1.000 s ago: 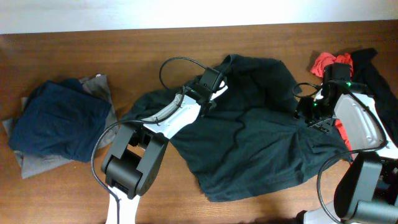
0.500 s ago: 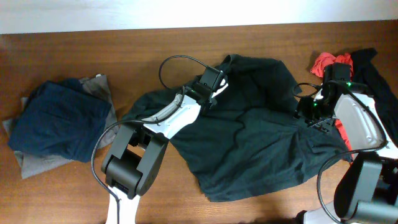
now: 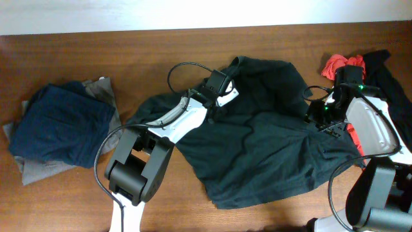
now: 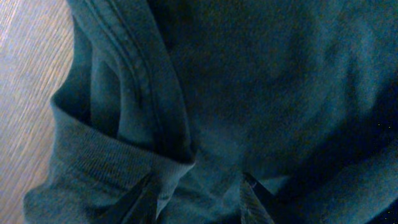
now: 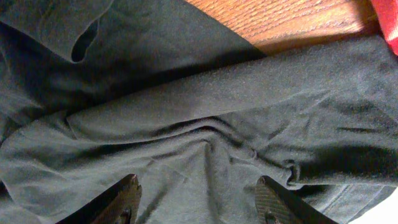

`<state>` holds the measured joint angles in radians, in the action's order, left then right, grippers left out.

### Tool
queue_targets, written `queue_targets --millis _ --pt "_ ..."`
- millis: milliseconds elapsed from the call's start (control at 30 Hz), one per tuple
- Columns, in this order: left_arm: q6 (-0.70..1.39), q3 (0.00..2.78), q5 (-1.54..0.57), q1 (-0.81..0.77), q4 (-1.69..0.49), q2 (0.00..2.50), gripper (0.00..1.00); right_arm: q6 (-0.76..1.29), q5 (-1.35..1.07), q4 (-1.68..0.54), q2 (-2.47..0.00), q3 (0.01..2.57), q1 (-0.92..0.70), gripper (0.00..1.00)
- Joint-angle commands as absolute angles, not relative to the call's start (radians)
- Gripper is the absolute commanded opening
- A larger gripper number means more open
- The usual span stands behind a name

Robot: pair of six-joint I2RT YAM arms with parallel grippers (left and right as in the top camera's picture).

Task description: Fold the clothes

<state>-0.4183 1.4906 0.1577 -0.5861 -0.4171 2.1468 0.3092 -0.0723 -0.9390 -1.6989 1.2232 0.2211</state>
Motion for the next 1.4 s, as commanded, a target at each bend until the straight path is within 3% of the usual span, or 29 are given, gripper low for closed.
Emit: queue_targets --millis 0,167,567,733,833,1033,1367 --pt "-0.416 1.501 0.113 -0.581 -0.412 2.189 0.36 0.303 -0.075 -0.939 -1.697 1.238 0.223 0.64" --pt "-0.416 1.509 0.202 -0.583 -0.407 2.185 0.01 0.303 -0.075 -0.939 -1.697 1.238 0.223 0.64" --pt "-0.222 1.727 0.593 -0.527 -0.461 2.118 0.01 0.303 -0.075 -0.939 -1.697 1.238 0.223 0.64" --pt "-0.203 1.77 0.485 -0.418 -0.458 2.119 0.0 0.303 -0.076 -0.94 -1.697 1.238 0.223 0.64" --pt "-0.295 1.77 0.214 -0.361 -0.523 2.118 0.0 0.303 -0.079 -0.941 -1.697 1.238 0.223 0.64" --pt "-0.458 1.77 -0.083 -0.382 -0.702 2.114 0.26 0.303 -0.079 -0.938 -1.697 1.238 0.223 0.64" --pt "-0.543 1.768 -0.022 -0.519 -0.715 2.13 0.51 0.303 -0.079 -0.942 -1.697 1.238 0.223 0.64"
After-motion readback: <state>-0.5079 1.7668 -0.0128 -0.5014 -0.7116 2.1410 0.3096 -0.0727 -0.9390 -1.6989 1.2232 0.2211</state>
